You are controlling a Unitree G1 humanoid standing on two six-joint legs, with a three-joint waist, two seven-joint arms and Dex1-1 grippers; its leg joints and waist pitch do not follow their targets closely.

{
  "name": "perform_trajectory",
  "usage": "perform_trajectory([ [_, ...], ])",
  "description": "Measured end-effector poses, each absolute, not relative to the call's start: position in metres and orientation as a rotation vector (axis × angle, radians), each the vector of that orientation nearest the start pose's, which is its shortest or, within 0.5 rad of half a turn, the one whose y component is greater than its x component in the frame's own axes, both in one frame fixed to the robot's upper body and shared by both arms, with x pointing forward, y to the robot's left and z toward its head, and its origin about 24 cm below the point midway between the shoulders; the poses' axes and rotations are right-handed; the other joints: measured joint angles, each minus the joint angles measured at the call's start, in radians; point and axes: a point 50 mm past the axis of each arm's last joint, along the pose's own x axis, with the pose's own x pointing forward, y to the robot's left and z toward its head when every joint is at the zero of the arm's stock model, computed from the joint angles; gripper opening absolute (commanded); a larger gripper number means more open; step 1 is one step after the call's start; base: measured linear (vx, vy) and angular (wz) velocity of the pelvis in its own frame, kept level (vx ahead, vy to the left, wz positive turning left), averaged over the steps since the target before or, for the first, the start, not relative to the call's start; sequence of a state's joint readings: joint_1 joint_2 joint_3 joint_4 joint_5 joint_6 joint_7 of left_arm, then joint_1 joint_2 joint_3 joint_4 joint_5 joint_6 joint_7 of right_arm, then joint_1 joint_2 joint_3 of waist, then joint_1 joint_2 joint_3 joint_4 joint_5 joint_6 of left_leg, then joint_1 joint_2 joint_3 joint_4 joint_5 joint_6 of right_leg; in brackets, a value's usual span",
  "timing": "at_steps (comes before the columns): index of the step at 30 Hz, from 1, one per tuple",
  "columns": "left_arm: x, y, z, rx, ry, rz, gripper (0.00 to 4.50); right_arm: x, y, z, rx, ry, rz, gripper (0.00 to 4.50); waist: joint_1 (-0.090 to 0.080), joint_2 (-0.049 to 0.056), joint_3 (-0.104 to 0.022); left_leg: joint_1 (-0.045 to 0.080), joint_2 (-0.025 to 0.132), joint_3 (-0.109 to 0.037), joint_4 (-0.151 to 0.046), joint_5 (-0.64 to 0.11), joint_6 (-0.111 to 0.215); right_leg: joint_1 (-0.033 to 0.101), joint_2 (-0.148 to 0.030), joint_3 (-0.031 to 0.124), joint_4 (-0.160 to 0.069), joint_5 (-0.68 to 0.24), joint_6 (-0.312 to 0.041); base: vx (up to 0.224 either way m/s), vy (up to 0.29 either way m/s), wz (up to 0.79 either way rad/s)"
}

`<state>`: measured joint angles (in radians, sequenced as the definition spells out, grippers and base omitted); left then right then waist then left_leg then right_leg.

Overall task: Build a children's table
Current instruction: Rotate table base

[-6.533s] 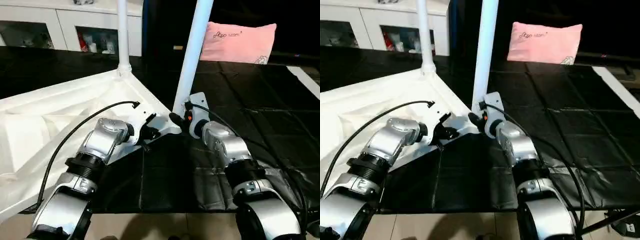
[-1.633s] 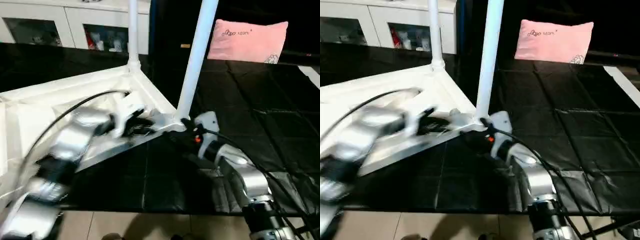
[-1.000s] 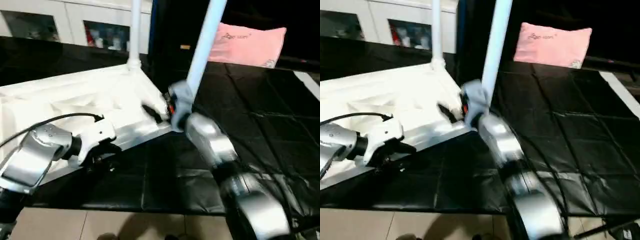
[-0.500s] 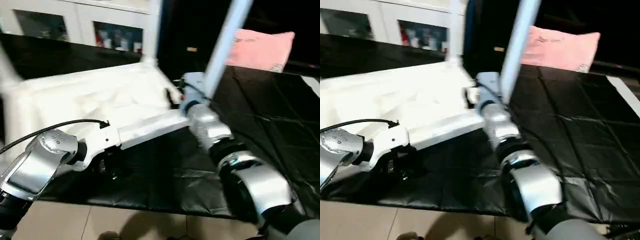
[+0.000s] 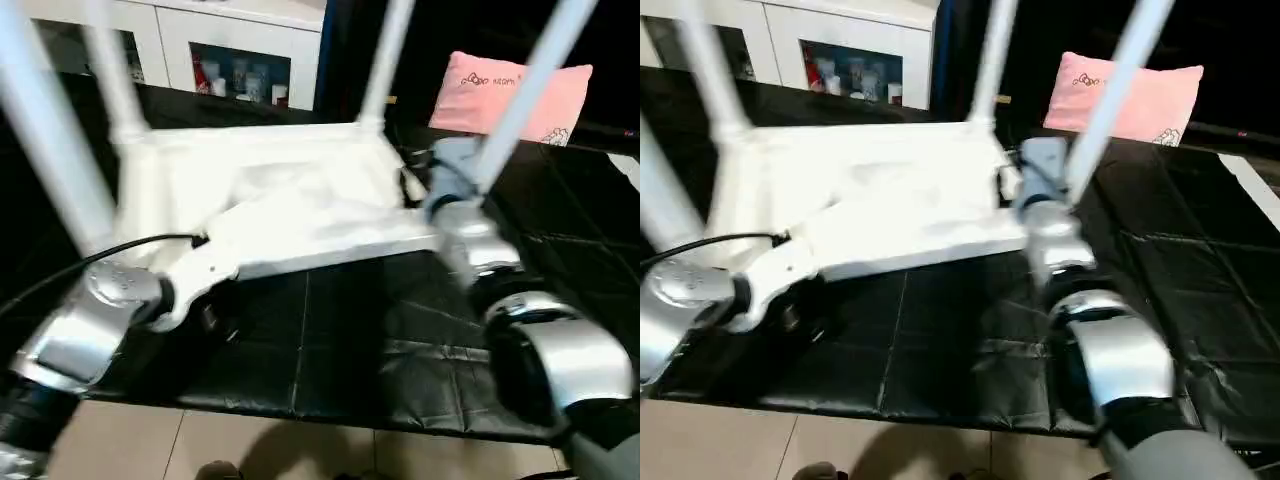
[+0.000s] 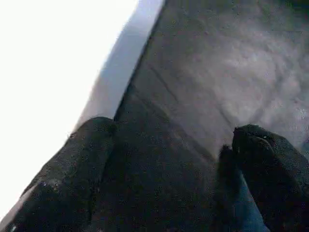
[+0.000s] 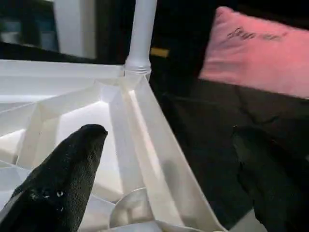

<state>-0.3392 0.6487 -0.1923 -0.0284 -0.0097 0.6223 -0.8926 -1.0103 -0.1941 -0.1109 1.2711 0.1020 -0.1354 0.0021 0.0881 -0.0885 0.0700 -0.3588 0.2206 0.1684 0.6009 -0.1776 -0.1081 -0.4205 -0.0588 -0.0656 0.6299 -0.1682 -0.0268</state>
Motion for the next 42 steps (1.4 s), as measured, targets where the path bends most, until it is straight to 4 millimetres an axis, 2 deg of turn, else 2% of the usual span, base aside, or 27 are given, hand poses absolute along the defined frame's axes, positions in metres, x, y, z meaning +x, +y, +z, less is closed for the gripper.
perform_trajectory([
  [5, 0.272, 0.201, 0.093, 0.301, 0.43, -0.803, 4.45, 0.401, -0.17, 0.094, -0.072, 0.121, 0.045, 4.5, -0.006, 0.006, 0.001, 0.0, 0.001, 0.0, 0.0, 0.0, 0.0, 0.0, 0.001, 0.0, 0.0, -0.001, -0.001, 0.0, 0.0, 0.0],
  [9, 0.255, 0.214, 0.094, 0.175, 0.403, -0.761, 4.45, 0.393, -0.169, 0.08, -0.058, 0.133, 0.168, 4.5, -0.015, 0.008, 0.002, 0.001, 0.002, 0.0, 0.0, 0.0, 0.0, -0.001, 0.003, -0.001, 0.001, 0.0, -0.003, 0.0, 0.0, 0.0],
  [12, 0.238, 0.235, 0.089, 0.157, 0.466, -0.727, 4.45, 0.382, -0.161, 0.073, -0.029, 0.109, 0.37, 4.5, -0.03, 0.007, 0.001, 0.001, 0.003, 0.0, 0.0, 0.0, 0.0, 0.001, 0.003, -0.001, 0.001, -0.004, 0.003, 0.0, 0.0, 0.0],
  [16, 0.225, 0.254, 0.088, 0.147, 0.538, -0.713, 4.45, 0.363, -0.155, 0.055, -0.005, 0.145, 0.539, 4.5, -0.03, 0.008, 0.002, 0.003, 0.003, 0.0, 0.0, 0.0, 0.0, 0.001, 0.003, -0.001, 0.0, -0.004, 0.002, 0.0, 0.0, 0.0],
  [18, 0.221, 0.262, 0.089, 0.146, 0.552, -0.711, 4.45, 0.358, -0.152, 0.052, -0.012, 0.146, 0.59, 4.5, -0.029, 0.009, 0.002, 0.004, 0.003, 0.0, 0.0, 0.0, 0.0, 0.002, 0.003, -0.001, 0.0, -0.004, 0.002, 0.0, 0.0, 0.0],
  [22, 0.217, 0.301, 0.102, 0.17, 0.569, -0.582, 4.45, 0.346, -0.163, 0.042, -0.035, 0.185, 0.622, 4.5, -0.027, 0.009, 0.002, 0.006, 0.003, -0.001, 0.0, 0.0, 0.0, 0.003, 0.003, -0.001, 0.0, -0.004, 0.003, 0.0, 0.0, 0.0],
  [28, 0.221, 0.333, 0.118, 0.213, 0.55, -0.471, 4.45, 0.334, -0.162, 0.03, -0.063, 0.263, 0.655, 4.5, -0.03, 0.011, 0.003, 0.008, 0.003, -0.002, 0.0, 0.0, 0.0, 0.004, 0.003, -0.001, -0.001, -0.004, 0.002, 0.0, 0.0, 0.0],
  [34, 0.24, 0.331, 0.134, 0.235, 0.408, -0.438, 4.45, 0.334, -0.155, 0.026, -0.11, 0.297, 0.645, 4.5, -0.023, 0.01, 0.002, 0.008, 0.003, -0.002, 0.0, 0.0, 0.0, 0.006, 0.003, -0.001, -0.001, -0.004, 0.002, 0.0, 0.0, 0.0],
  [42, 0.277, 0.293, 0.131, 0.126, 0.231, -0.491, 4.45, 0.337, -0.146, 0.011, -0.172, 0.38, 0.52, 4.5, -0.023, 0.011, 0.002, 0.008, 0.003, -0.002, 0.0, 0.0, 0.0, 0.005, 0.002, -0.001, 0.0, 0.0, -0.004, 0.0, 0.0, 0.0],
])
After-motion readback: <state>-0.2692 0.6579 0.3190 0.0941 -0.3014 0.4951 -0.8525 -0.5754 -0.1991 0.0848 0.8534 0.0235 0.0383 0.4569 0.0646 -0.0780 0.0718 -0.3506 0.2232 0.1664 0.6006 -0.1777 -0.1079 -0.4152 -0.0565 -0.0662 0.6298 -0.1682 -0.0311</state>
